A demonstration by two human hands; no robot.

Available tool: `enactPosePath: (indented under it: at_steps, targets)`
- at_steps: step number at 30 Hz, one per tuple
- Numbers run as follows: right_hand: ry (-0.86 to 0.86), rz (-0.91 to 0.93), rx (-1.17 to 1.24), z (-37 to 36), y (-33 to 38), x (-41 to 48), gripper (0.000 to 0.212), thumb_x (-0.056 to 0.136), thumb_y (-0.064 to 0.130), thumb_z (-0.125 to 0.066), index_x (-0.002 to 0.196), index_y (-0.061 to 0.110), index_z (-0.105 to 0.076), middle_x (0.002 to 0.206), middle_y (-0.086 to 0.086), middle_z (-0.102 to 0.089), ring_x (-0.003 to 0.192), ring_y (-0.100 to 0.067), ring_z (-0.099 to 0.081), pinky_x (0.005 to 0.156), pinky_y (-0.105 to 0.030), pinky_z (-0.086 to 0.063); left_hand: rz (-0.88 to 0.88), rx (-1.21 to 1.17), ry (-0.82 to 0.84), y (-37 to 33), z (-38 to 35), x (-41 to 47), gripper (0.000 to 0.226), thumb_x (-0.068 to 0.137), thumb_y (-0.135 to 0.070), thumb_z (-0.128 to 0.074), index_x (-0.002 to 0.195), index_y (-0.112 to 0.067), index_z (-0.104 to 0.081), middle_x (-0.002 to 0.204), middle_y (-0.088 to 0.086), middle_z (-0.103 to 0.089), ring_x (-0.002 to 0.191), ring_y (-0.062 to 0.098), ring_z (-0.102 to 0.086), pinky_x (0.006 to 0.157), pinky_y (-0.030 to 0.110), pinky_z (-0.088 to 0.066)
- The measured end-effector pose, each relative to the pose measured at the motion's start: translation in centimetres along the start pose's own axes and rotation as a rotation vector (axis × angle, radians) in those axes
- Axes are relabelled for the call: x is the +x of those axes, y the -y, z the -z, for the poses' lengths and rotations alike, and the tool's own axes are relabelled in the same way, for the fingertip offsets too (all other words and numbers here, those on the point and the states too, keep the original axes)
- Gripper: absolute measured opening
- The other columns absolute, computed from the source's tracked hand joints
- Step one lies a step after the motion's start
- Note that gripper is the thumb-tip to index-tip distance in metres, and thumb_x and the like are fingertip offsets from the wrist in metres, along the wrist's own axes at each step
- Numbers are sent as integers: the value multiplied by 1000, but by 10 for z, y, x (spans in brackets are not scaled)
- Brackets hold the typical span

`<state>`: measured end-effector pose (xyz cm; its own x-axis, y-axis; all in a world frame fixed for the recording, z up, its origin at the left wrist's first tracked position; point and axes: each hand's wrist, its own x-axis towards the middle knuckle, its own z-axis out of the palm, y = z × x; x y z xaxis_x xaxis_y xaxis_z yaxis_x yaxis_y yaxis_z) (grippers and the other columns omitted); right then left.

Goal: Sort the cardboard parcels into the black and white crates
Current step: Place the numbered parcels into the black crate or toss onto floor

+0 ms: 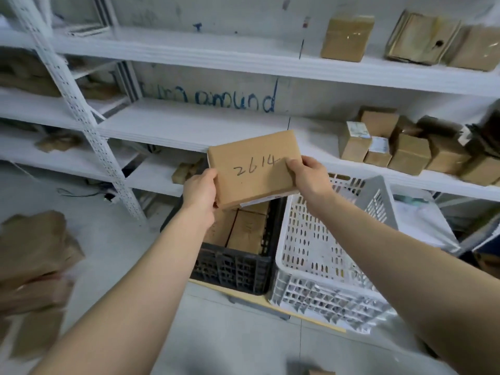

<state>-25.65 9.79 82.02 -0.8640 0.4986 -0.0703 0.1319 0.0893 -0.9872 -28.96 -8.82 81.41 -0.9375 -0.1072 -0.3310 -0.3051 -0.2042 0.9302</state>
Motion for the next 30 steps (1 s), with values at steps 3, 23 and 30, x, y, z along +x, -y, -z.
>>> enactPosePath:
  at_steps: [3, 23, 30]
  targets:
    - [26, -16, -47, -11, -6, 42, 42, 92, 31, -56, 128, 12, -47, 108, 1, -55, 79, -2, -50, 58, -15, -34, 24, -22, -44, 3, -9, 31, 15, 93, -24, -56, 79, -20, -58, 81, 0, -66, 77, 16, -63, 73, 37, -55]
    - [249, -277, -469, -145, -103, 244, 44, 95, 32, -49, 138, 37, -45, 147, -7, -34, 133, -32, -33, 111, -46, -32, 498, 11, -101, 86, -4, 239, 24, 96, -20, -52, 118, -11, -50, 106, 13, -61, 86, 24, -60, 74, 42, -53]
    - [291, -344, -538, -193, -131, 294, 50, 97, 23, -46, 144, 35, -34, 146, -9, -28, 122, -28, -42, 100, -36, -43, 611, 94, -72, 110, -5, 302, 30, 98, -21, -48, 125, -10, -45, 102, 21, -59, 87, 33, -61, 75, 44, -54]
